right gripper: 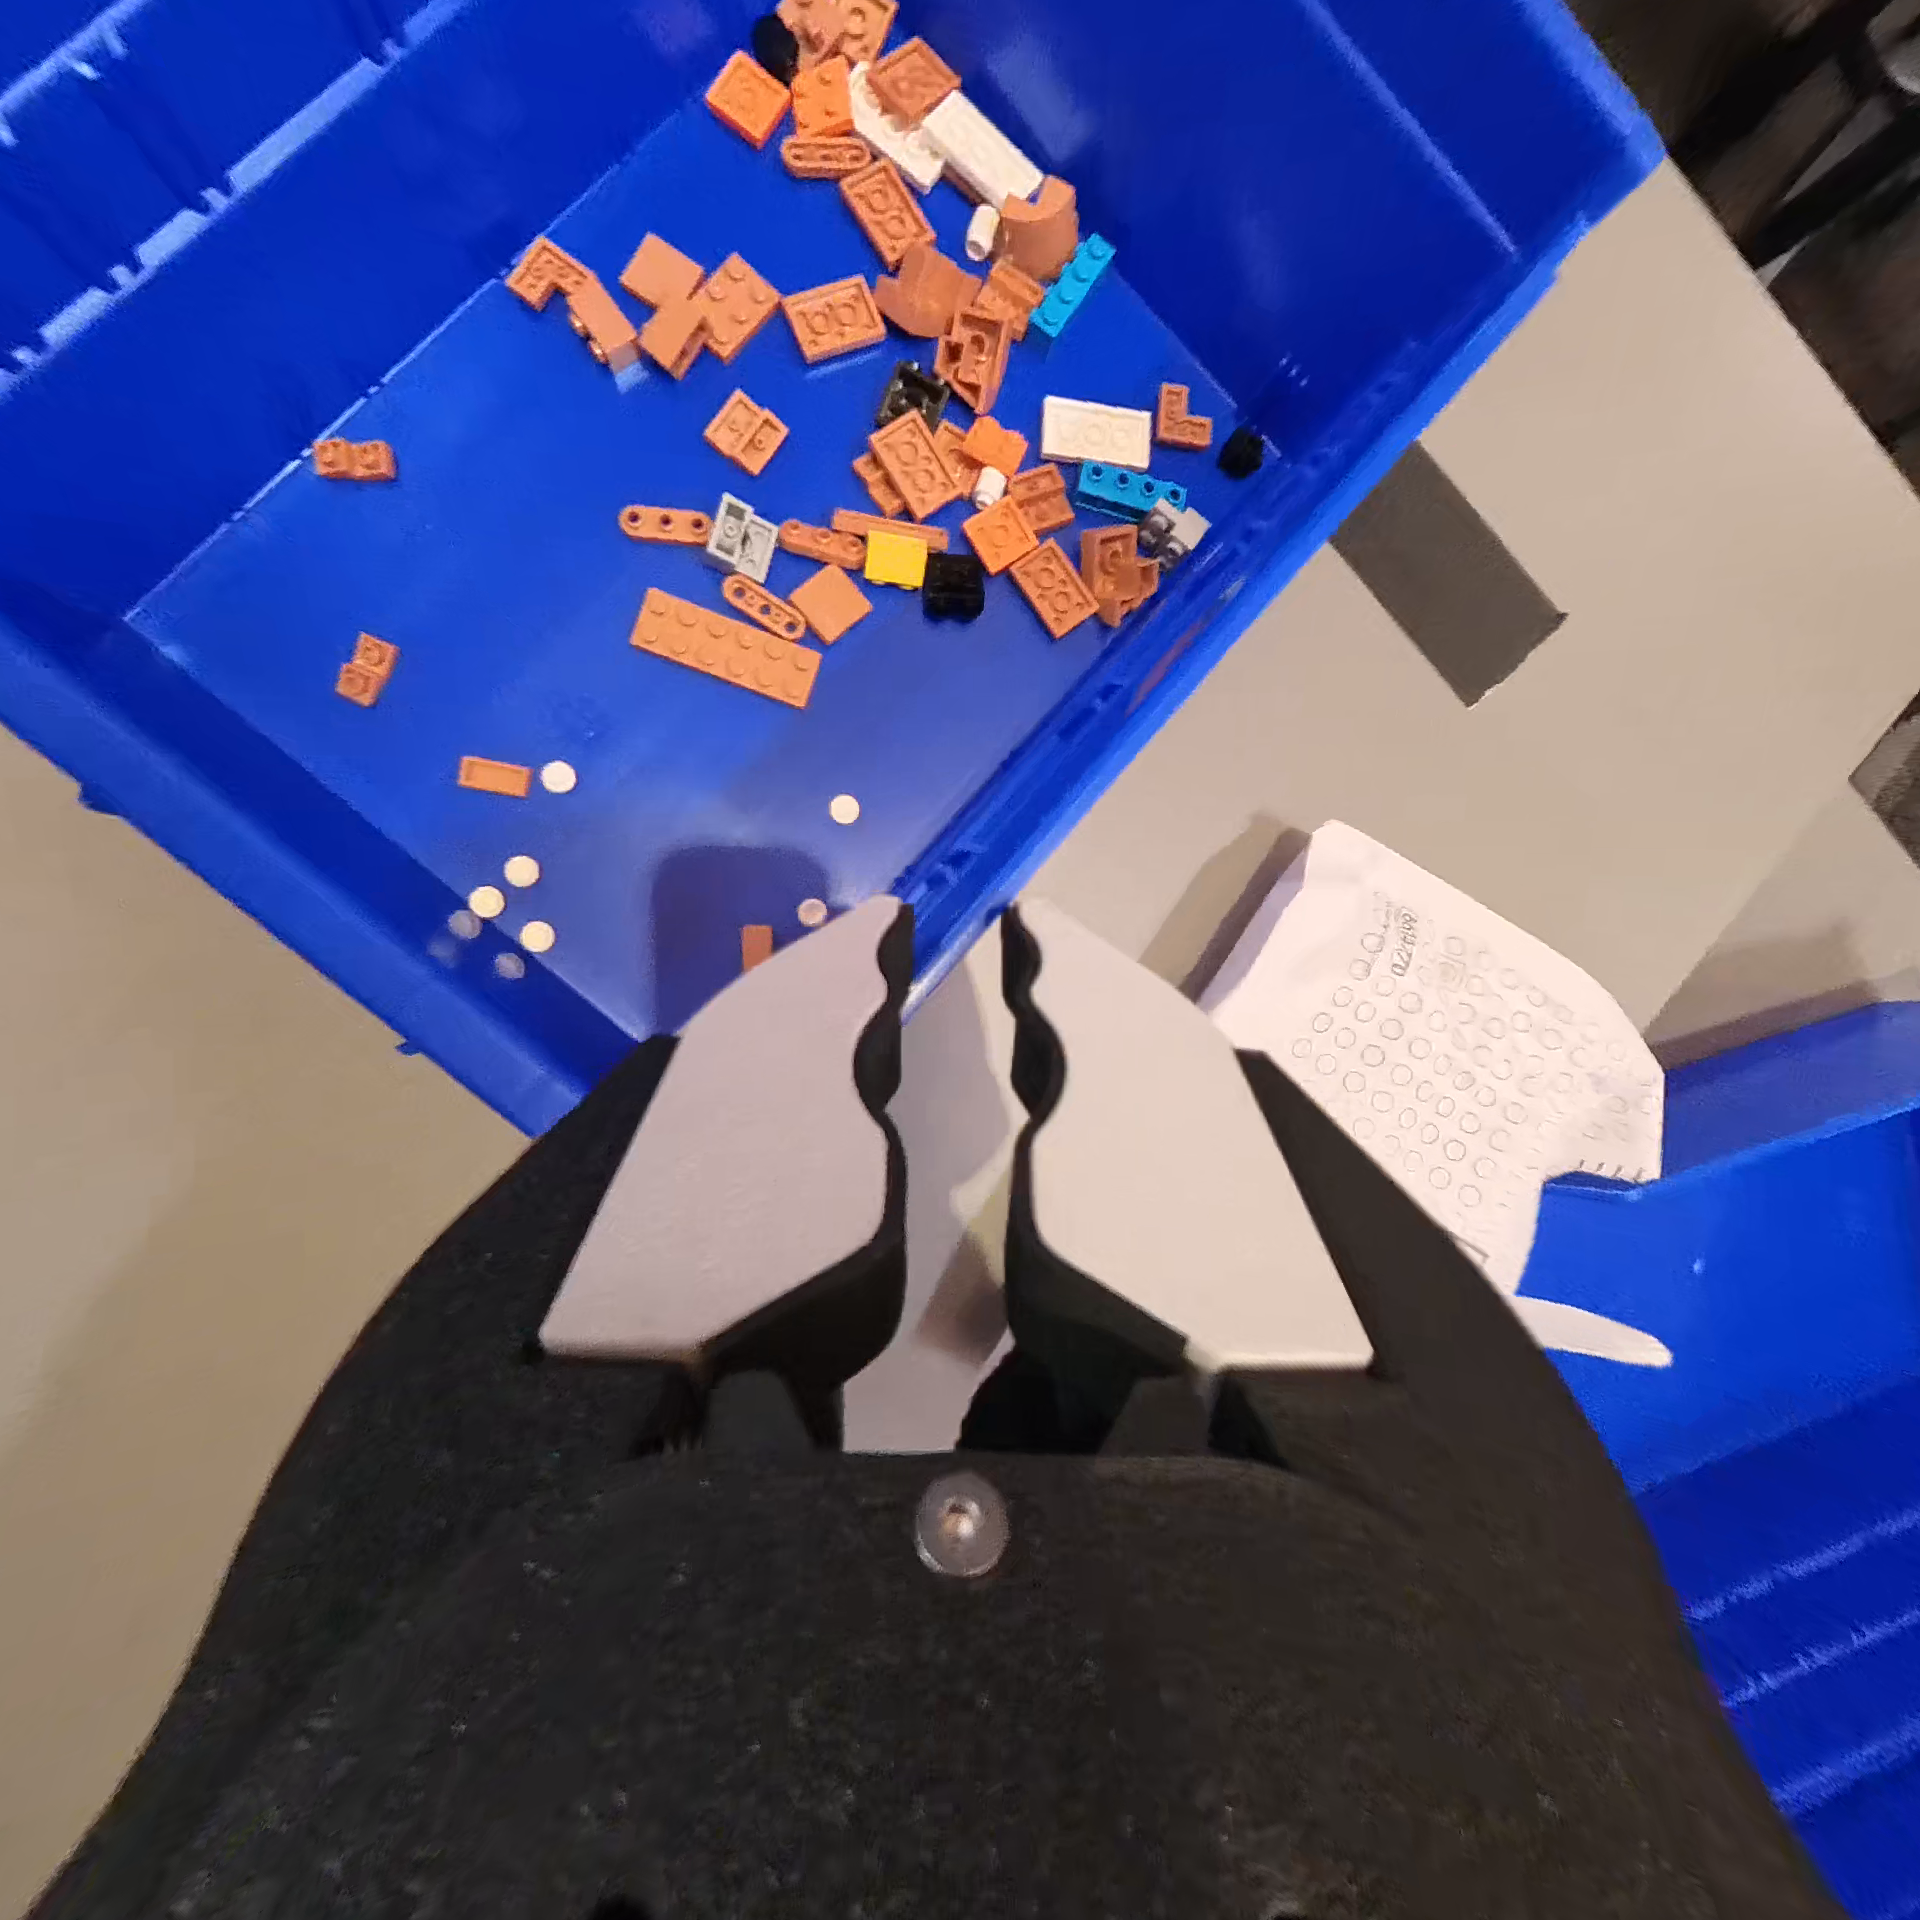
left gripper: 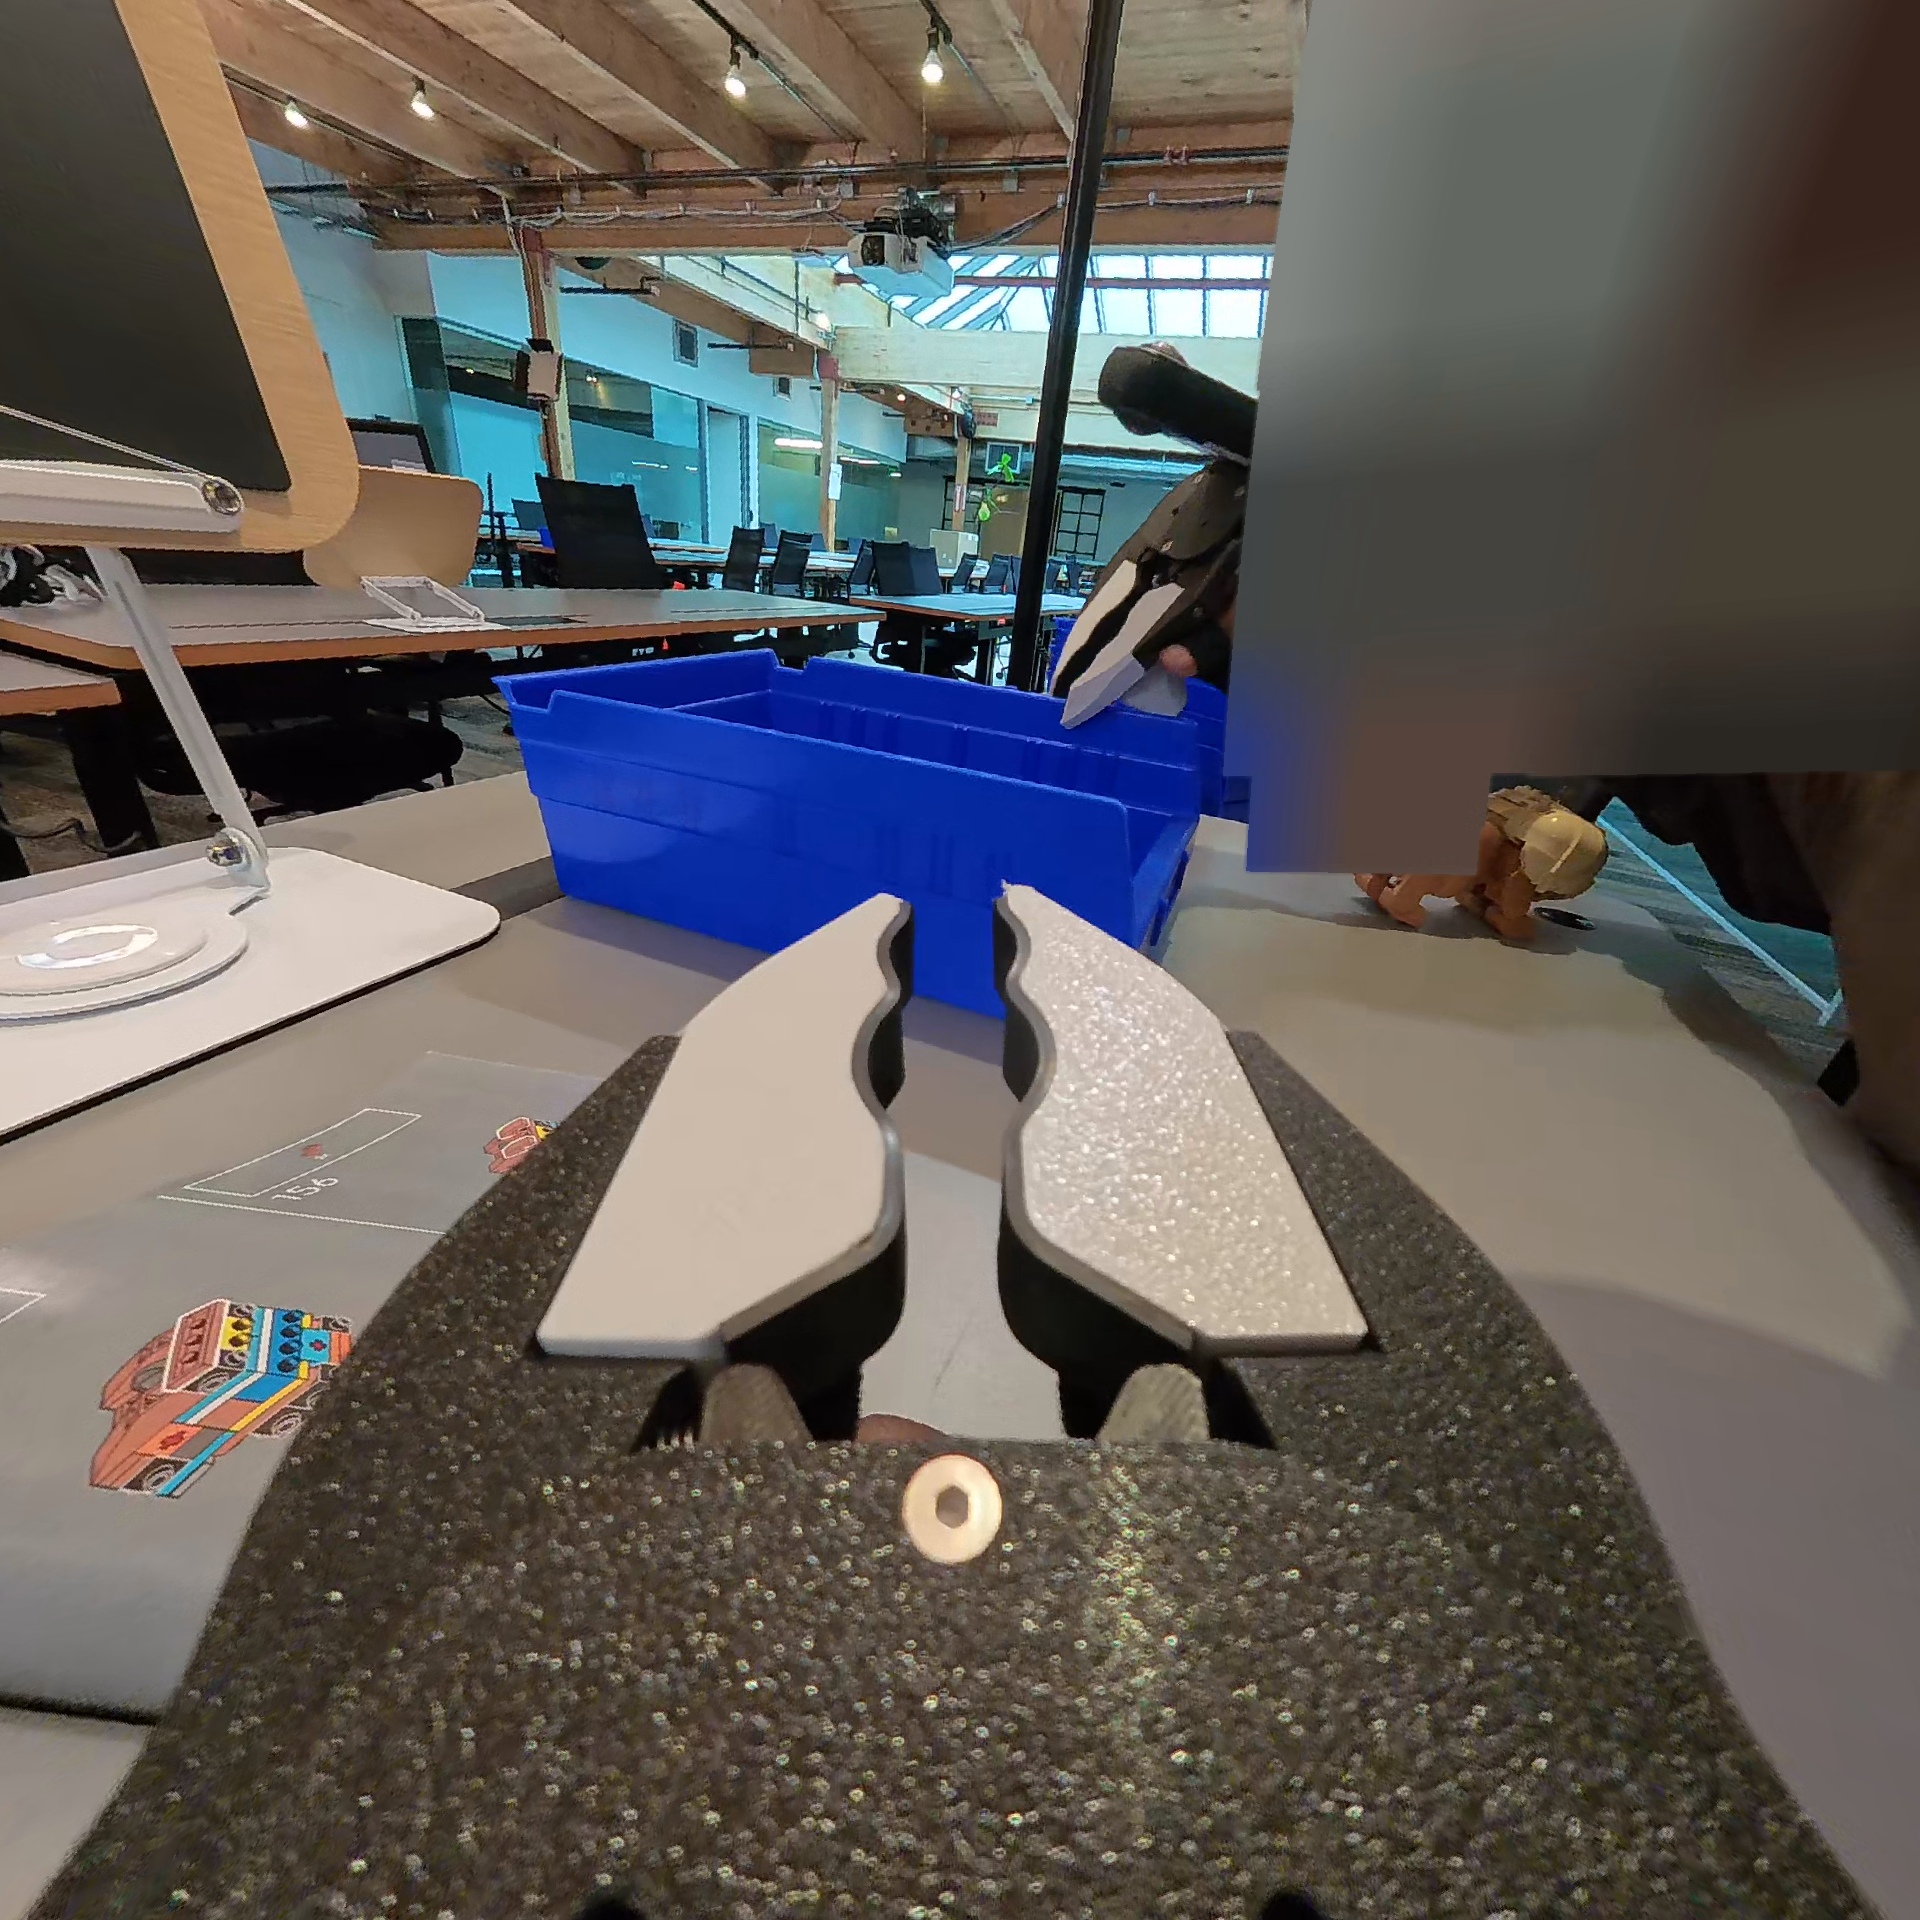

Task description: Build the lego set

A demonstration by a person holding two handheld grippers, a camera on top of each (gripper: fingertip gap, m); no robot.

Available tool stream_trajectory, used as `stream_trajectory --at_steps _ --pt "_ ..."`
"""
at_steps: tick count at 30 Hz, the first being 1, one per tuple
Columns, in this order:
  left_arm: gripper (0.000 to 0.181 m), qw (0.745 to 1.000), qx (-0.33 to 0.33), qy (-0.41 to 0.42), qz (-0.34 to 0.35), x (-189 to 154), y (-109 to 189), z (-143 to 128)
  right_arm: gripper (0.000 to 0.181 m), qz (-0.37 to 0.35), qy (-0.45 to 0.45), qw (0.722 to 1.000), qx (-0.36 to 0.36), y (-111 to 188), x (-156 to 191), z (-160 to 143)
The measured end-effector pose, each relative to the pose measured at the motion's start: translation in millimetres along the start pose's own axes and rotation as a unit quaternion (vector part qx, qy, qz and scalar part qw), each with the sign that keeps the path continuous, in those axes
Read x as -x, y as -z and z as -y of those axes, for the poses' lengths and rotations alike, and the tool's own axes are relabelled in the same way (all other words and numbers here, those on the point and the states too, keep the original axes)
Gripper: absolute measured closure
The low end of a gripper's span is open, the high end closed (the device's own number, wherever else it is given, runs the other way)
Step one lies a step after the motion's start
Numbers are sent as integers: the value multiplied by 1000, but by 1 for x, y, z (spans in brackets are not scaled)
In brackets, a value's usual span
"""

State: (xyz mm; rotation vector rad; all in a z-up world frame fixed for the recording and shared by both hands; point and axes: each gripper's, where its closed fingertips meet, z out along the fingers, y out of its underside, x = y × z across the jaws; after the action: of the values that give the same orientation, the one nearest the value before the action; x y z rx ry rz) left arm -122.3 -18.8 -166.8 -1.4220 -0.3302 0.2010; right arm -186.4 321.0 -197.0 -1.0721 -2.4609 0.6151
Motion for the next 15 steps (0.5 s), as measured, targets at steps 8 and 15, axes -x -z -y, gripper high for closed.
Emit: stream_trajectory --at_steps 8,15 --pt "168 1000 0 1 1 1 0 0 164 -18 43 999 21 2 8 -3" --pt "168 1000 0 0 1 1 -1 0 163 -19 72 997 18 9 24 -7"
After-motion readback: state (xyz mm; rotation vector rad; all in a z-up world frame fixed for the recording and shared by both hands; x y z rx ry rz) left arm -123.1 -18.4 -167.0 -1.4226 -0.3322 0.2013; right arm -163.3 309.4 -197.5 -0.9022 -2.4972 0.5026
